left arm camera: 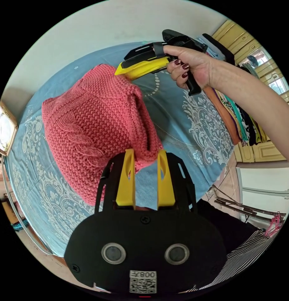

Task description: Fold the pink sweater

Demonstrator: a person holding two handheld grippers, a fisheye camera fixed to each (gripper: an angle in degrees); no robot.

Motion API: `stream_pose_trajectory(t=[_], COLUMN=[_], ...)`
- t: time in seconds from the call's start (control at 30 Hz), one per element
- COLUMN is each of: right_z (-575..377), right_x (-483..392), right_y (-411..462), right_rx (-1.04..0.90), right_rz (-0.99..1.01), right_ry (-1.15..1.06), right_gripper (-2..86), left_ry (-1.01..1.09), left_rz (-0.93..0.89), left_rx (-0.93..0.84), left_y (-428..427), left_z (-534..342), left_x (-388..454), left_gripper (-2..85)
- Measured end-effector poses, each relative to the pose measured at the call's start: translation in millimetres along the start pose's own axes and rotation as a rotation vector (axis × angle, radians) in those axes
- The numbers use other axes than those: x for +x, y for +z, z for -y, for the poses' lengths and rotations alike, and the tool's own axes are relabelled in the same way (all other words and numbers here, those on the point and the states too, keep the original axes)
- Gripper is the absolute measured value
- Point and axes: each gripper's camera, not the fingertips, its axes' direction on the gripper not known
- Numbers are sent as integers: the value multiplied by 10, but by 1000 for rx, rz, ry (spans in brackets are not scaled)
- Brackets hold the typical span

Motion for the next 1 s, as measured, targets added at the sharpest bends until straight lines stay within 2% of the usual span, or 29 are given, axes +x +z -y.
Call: stream_pose_trajectory(t=[0.1,0.2,0.3,0.37,0.43,0.5,0.57,0.67,0.8,0.9,0.93,1.0], right_z=[-188,-439,-573,-574,-591,-590,-615,-740,-949,-1023,-1031,-1054], right_x=[70,-202,-461,-409,-263,-151,-78,-205,-349,-157,-119,-175], right_y=[-143,-102,270,750,1011,999,959,981,1195,1549,1571,1507], right_rx=[92,123,29,-124,-183,-152,-122,-103,-124,-215,-208,-164], right_rz=[-2,-32,-75,-239,-334,-261,-239,-274,-312,-453,-419,-371], right_ry=[-3,-134,-259,-299,-311,-280,-251,-280,-334,-293,-272,-274], right_gripper=[13,5,2,2,1,1,0,0,0,0,0,0], left_ry=[-8,-33,-44,-45,-39,-42,-43,-136,-271,-295,-297,-313], left_rz=[28,0,-41,-51,-74,-138,-251,-235,-205,-335,-384,-373], left_rx=[2,46,67,46,42,58,198,304,289,247,244,244], left_y=[-31,-126,-116,-18,1,-85,-376,-593,-386,-8,43,-9], left_z=[112,156,178,218,238,209,38,-170,-218,-170,-160,-179], left_x=[123,152,139,113,60,-35,-224,-624,-1193,-1482,-1547,-1583], left_gripper=[116,119,120,118,112,101,72,45,18,7,5,3])
